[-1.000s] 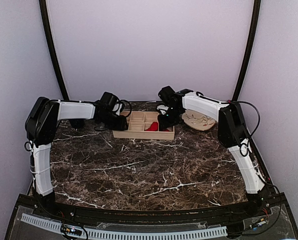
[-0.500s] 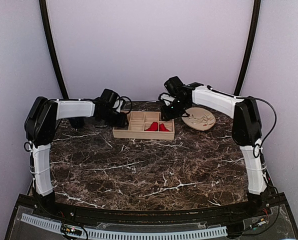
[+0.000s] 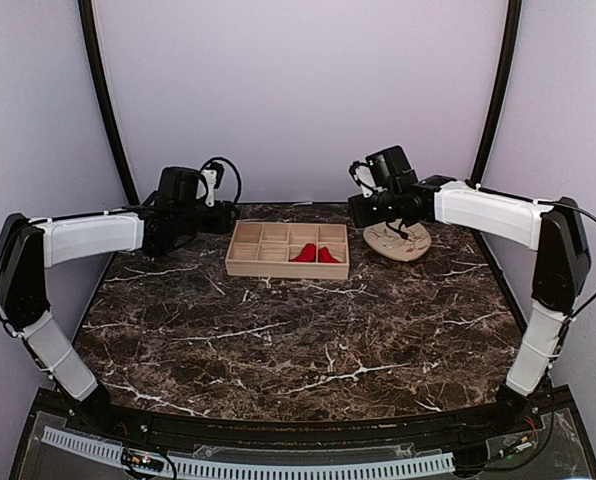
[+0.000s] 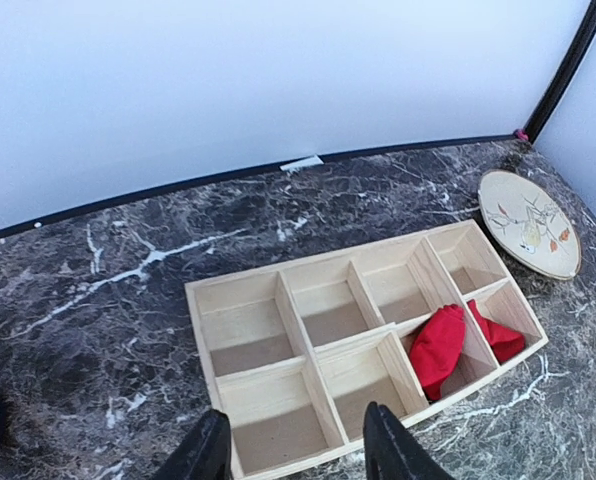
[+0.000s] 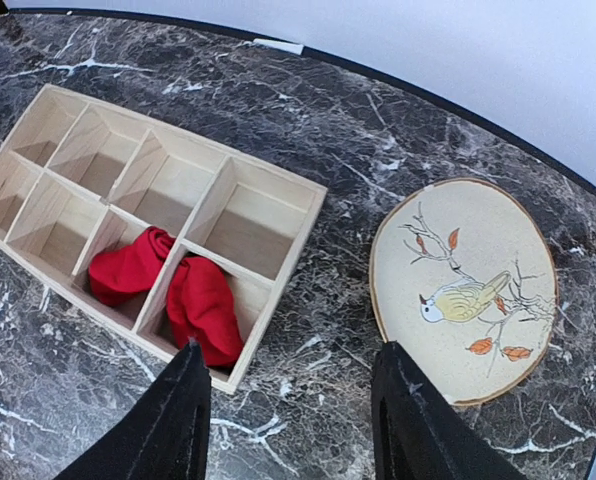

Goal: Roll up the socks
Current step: Reset both arms

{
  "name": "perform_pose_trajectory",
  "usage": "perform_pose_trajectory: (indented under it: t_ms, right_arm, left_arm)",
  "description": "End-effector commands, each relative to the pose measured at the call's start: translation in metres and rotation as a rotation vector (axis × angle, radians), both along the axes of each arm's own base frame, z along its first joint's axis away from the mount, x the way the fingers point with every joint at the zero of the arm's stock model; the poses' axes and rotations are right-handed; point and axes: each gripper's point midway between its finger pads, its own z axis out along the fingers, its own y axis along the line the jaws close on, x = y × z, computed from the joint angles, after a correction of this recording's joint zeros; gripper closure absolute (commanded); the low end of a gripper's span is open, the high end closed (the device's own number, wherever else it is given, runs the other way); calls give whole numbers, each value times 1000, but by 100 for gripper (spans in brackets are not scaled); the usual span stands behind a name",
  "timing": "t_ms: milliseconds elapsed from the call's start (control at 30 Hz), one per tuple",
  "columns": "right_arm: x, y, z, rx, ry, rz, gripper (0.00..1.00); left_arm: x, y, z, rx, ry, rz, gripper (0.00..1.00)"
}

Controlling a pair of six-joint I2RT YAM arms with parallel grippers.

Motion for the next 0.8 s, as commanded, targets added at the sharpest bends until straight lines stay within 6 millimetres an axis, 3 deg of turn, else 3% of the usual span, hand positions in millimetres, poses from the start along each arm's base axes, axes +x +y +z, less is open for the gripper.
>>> perform_pose_trajectory:
  t_ms: [0, 300, 333, 367, 400, 567, 767]
  right_arm:
    - [3, -24, 19, 25, -119, -110, 48]
    - [-26, -48, 32, 97, -216, -130, 48]
    - [-26, -53, 35, 126, -221, -177, 42]
    - [-26, -76, 28, 93, -237, -291, 38]
    - [-27, -82, 24, 81, -234, -319, 37]
    - [-35, -93, 15, 61, -212, -358, 38]
    - [-44, -96, 22, 102, -250, -339, 36]
  left_arm:
    - [-7, 21, 22, -7, -169, 74, 53]
    - [-41, 48, 30, -4, -322, 124, 53]
    - [-43, 50, 29, 0, -326, 127, 53]
    - [-44, 51, 27, 5, -327, 129, 53]
    - [-45, 52, 25, 10, -324, 130, 53]
    - [-53, 55, 16, 18, -318, 129, 53]
    - [-57, 56, 15, 20, -319, 125, 53]
